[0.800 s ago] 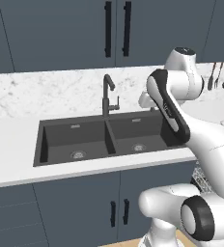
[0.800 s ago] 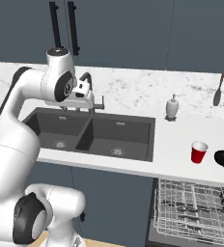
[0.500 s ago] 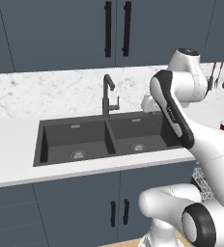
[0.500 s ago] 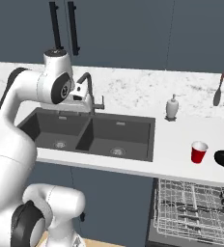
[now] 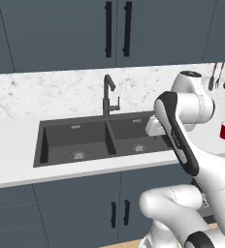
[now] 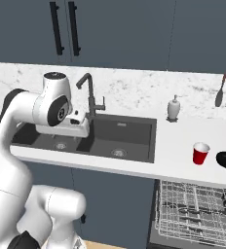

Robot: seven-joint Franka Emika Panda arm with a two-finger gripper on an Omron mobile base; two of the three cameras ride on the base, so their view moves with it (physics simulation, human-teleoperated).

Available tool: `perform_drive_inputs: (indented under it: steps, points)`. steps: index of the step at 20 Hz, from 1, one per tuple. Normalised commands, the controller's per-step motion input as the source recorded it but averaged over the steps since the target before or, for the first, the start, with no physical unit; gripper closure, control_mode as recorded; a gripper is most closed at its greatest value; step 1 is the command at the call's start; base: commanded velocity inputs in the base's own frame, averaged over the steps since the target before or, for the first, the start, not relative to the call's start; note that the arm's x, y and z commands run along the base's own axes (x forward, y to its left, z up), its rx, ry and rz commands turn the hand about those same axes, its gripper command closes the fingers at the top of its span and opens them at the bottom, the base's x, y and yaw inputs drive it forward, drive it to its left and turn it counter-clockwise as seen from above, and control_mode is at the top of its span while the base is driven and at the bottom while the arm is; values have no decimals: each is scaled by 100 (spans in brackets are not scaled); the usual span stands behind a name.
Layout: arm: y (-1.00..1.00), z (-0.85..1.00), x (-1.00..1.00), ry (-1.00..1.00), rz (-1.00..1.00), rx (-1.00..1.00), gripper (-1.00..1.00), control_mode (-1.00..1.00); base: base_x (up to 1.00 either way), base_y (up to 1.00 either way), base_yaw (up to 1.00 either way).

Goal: Pick up the cup and bowl from the counter, place them in the dishwasher, and close the dishwasher door.

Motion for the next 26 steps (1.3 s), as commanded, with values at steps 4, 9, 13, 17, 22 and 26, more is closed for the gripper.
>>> perform_drive_inputs:
  steps: [4, 9, 13, 17, 22, 26]
  points:
    - [2, -3, 0, 1, 0, 0, -100, 100, -5, 23, -3]
    - [0, 0, 0, 0, 0, 0, -100, 100, -32, 40, -73]
    - [0, 0, 0, 0, 0, 0, -100, 100, 0, 3, -100]
    - [0, 0, 0, 0, 0, 0, -100, 100, 0, 2, -100]
    - [0, 0, 0, 0, 0, 0, -100, 100, 0, 36, -87]
    - [0, 0, 0, 0, 0, 0, -100, 100, -5, 99, -40]
